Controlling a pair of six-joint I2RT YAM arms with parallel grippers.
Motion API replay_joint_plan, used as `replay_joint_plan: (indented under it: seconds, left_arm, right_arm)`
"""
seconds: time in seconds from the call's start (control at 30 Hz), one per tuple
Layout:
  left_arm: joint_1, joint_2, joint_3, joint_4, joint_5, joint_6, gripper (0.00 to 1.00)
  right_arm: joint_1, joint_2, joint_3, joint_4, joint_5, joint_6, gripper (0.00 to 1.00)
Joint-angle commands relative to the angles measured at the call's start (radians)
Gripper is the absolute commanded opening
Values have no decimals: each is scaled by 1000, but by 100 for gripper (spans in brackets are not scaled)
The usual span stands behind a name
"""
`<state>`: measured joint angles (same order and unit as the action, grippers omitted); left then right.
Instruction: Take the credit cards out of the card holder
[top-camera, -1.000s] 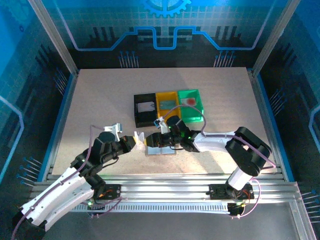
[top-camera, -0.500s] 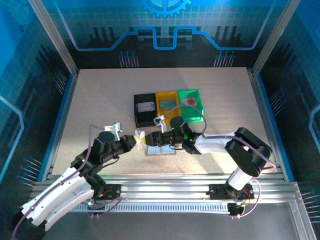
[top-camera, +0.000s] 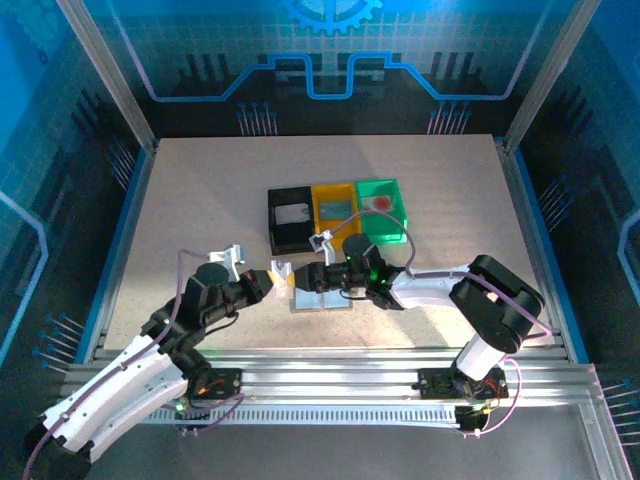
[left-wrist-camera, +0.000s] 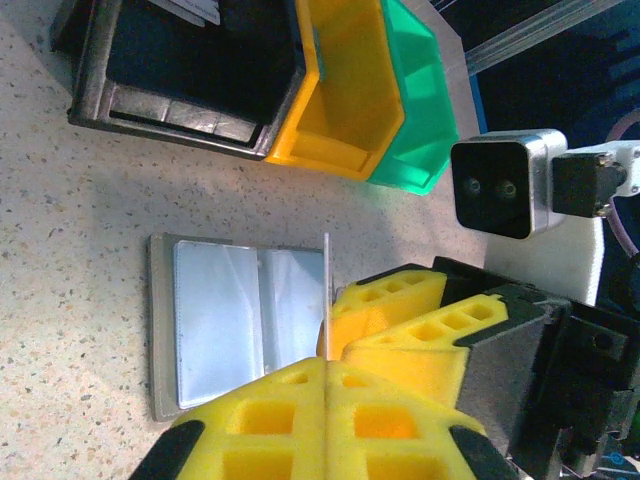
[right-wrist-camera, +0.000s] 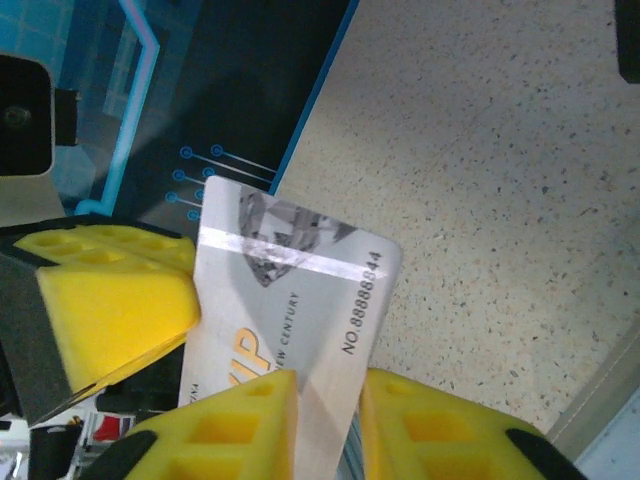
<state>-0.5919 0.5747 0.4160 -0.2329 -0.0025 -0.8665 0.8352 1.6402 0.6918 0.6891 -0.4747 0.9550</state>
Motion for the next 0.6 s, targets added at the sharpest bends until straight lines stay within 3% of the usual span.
replay_joint_plan:
  seconds: [0.0,0.57]
  left_arm:
    - [6,-1,-26,23,18,-18,0]
    - [6,11,-36,33,22,-18,0]
  right_arm:
    - [7,-25,0,90,-50,-6,19]
    - [0,-27,-18,204,-76,48,20]
